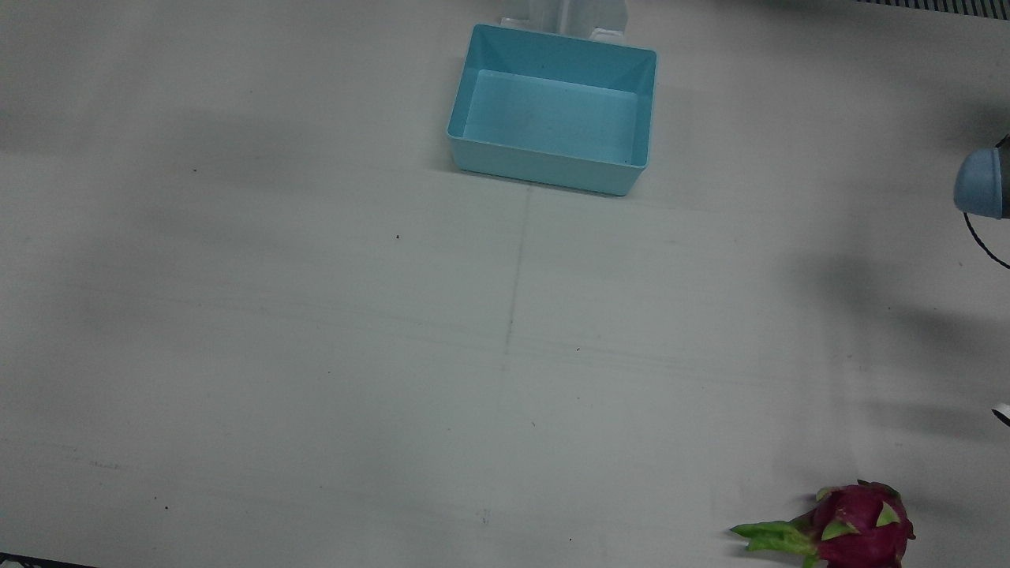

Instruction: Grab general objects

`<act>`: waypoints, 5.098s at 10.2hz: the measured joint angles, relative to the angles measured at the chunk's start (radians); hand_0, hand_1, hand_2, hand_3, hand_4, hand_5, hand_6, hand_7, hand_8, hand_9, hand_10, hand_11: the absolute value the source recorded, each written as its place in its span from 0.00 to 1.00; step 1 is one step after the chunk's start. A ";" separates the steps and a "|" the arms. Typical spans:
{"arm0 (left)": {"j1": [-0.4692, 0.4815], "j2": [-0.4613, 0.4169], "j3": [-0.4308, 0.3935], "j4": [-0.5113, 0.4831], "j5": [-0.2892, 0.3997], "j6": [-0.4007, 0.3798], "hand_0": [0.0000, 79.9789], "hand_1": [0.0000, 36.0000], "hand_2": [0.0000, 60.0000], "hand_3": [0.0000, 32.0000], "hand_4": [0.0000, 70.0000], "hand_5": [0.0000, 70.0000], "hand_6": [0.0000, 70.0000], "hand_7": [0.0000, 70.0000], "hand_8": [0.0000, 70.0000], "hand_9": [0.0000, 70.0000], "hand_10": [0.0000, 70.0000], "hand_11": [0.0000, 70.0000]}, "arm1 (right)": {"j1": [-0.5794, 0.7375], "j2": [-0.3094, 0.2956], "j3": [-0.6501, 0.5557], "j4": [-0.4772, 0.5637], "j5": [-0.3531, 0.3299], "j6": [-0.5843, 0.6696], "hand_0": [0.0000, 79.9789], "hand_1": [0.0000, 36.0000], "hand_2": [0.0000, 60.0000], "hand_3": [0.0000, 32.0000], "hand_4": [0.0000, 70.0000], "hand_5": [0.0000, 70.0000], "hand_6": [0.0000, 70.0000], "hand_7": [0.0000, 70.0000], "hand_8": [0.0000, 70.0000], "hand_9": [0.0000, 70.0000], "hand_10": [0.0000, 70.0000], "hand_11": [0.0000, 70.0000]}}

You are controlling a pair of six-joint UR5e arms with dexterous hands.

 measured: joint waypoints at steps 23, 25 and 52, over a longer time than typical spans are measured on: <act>0.122 -0.188 0.305 0.083 -0.083 0.343 0.29 0.00 0.00 0.39 0.01 0.46 0.08 0.19 0.22 0.08 0.06 0.09 | -0.001 0.000 -0.002 0.000 0.000 0.000 0.00 0.00 0.00 0.00 0.00 0.00 0.00 0.00 0.00 0.00 0.00 0.00; 0.123 -0.192 0.307 0.080 -0.084 0.355 0.32 0.00 0.02 0.40 0.01 0.47 0.08 0.19 0.22 0.08 0.07 0.09 | -0.001 0.000 -0.002 0.000 0.000 0.000 0.00 0.00 0.00 0.00 0.00 0.00 0.00 0.00 0.00 0.00 0.00 0.00; 0.221 -0.232 0.387 0.042 -0.177 0.404 0.49 0.08 0.10 0.00 0.21 1.00 0.14 0.22 0.22 0.07 0.06 0.09 | 0.000 0.001 -0.003 0.000 -0.001 0.000 0.00 0.00 0.00 0.00 0.00 0.00 0.00 0.00 0.00 0.00 0.00 0.00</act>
